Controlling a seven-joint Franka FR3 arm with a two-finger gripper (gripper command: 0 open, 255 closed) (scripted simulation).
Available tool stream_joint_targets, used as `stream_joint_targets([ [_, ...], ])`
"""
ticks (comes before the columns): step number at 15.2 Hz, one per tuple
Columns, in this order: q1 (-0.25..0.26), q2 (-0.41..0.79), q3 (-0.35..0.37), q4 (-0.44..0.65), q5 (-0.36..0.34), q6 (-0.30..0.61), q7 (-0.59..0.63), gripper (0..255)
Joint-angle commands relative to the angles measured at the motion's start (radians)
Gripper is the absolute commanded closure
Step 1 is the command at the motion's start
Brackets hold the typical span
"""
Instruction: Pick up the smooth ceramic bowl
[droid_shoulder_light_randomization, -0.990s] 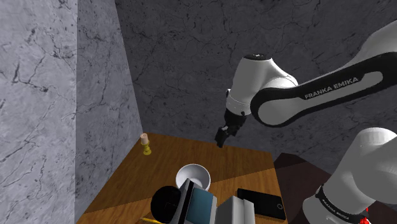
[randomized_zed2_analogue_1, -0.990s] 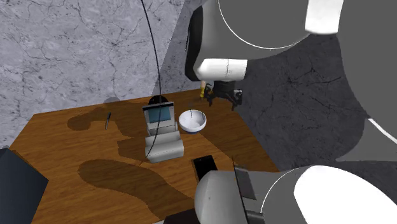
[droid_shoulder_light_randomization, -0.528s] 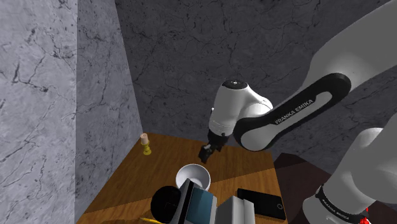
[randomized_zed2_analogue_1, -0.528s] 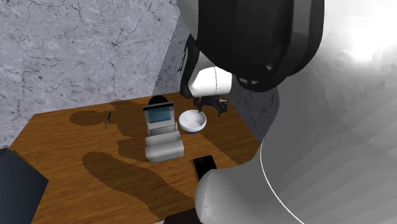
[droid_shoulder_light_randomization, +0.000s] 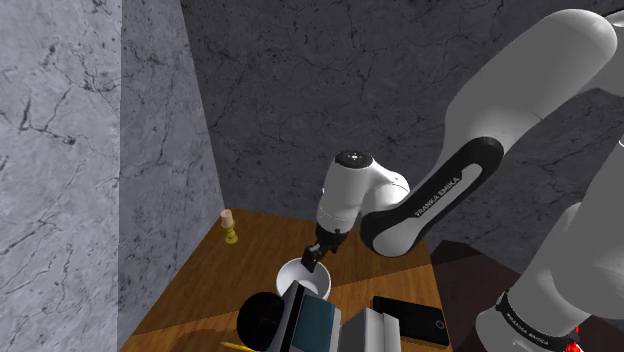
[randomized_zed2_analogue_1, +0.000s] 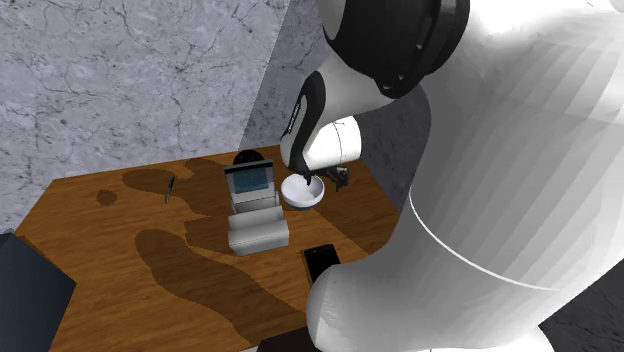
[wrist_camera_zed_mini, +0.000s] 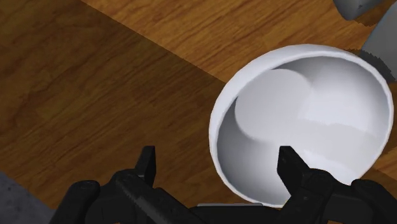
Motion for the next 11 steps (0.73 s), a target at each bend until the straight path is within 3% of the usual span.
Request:
stream_joint_targets([
  [1, 0.004, 0.034, -0.01, -0.001, -0.048, 0.03, 0.038, 0],
  [2, 0.009, 0.059, -0.021, 0.0, -0.085, 0.05, 0.066, 0],
  [4, 0.011, 0.059, -0.023, 0.0, -0.084, 0.05, 0.065, 0],
  [5, 0.012, 0.058, -0.023, -0.002, -0.084, 0.051, 0.066, 255],
  [11, 0.012, 0.058, -0.023, -0.002, -0.085, 0.052, 0.067, 255],
])
